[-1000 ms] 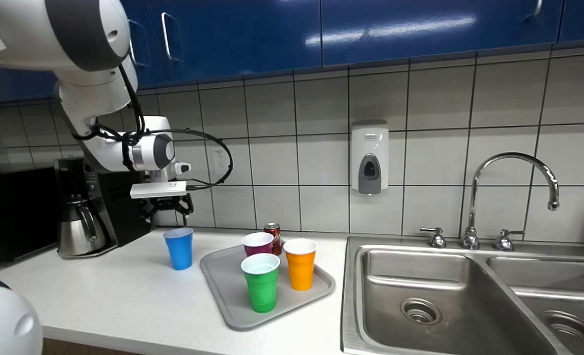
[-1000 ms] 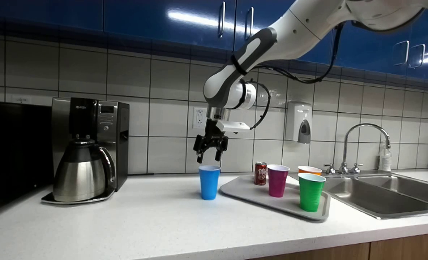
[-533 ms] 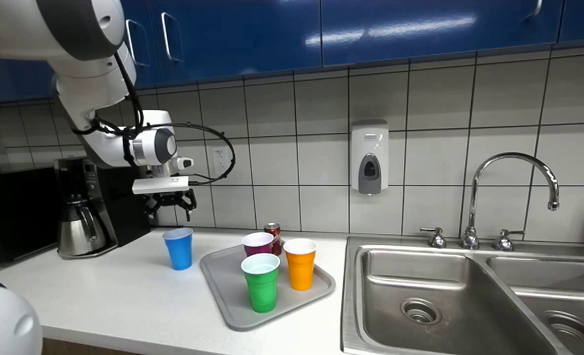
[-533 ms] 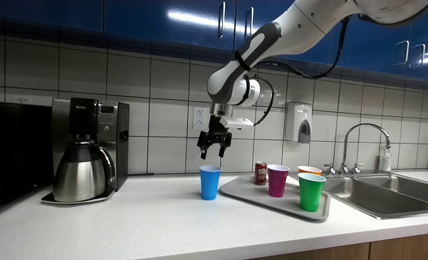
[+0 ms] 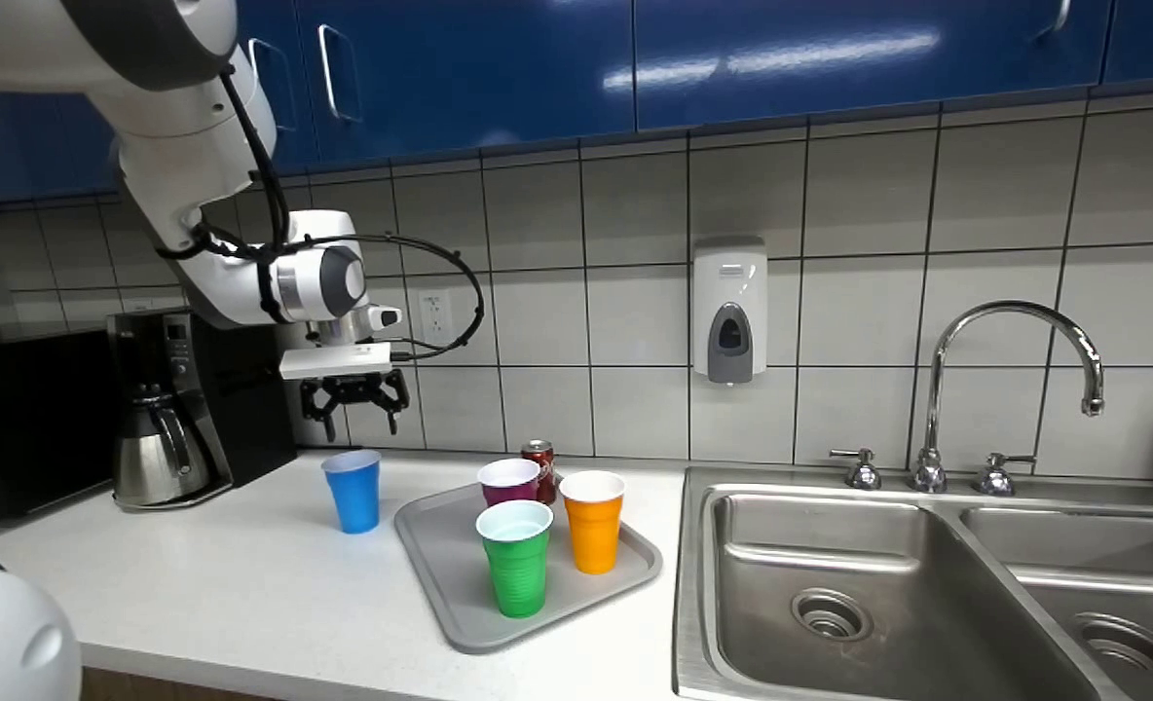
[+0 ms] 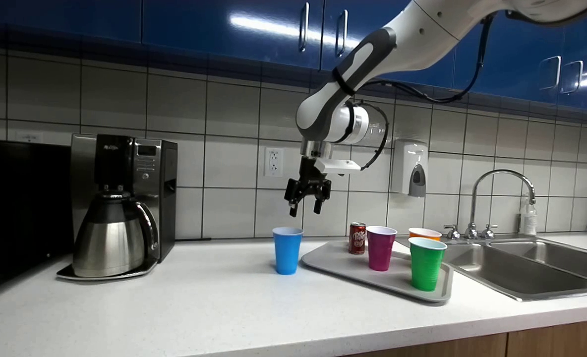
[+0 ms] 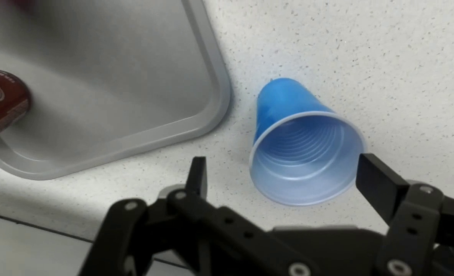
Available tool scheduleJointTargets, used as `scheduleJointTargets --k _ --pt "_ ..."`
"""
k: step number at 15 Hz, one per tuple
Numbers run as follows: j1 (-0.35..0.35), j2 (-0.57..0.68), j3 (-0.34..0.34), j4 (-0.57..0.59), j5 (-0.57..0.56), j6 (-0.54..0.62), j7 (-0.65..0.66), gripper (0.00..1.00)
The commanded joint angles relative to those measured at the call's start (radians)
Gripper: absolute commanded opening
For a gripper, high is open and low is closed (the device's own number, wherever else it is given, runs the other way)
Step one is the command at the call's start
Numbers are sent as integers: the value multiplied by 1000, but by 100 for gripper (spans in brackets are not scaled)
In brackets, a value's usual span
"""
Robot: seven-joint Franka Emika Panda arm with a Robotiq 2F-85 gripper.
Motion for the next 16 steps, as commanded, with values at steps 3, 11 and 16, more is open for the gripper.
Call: scheduleJointTargets --k 3,11,16 --pt "-24 -83 -18 -81 -20 -3 19 100" --pt "-37 -131 -64 -141 -50 -9 53 100" --pt "-45 -153 -92 -178 -86 -12 92 100"
